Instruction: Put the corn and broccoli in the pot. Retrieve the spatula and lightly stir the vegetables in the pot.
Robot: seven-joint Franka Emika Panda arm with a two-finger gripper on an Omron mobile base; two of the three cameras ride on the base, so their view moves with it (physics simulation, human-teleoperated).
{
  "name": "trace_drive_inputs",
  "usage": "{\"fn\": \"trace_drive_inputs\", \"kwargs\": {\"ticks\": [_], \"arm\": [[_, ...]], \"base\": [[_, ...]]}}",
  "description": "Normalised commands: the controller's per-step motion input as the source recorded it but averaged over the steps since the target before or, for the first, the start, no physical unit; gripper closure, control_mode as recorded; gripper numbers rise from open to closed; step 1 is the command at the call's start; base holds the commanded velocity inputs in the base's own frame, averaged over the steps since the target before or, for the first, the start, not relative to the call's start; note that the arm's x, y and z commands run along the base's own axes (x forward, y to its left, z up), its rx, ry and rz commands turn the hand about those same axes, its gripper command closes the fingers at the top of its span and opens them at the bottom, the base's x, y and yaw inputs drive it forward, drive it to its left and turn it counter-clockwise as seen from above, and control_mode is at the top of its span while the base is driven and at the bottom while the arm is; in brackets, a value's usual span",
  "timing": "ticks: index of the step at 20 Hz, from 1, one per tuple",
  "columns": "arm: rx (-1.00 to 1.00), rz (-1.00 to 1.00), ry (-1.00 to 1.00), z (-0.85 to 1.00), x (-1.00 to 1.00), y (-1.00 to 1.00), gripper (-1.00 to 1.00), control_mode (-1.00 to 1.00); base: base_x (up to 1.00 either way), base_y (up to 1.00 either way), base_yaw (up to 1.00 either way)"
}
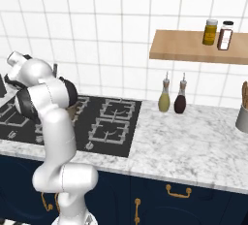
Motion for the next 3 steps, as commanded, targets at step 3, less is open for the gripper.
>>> {"fn": "trace_drive_inputs", "kwargs": {"ticks": [3], "arm": [[-0.16,0.0,0.1,-0.92,-0.35,0.02,1.0,-1.0]], "base": [[0.0,0.0,0.0]]}}
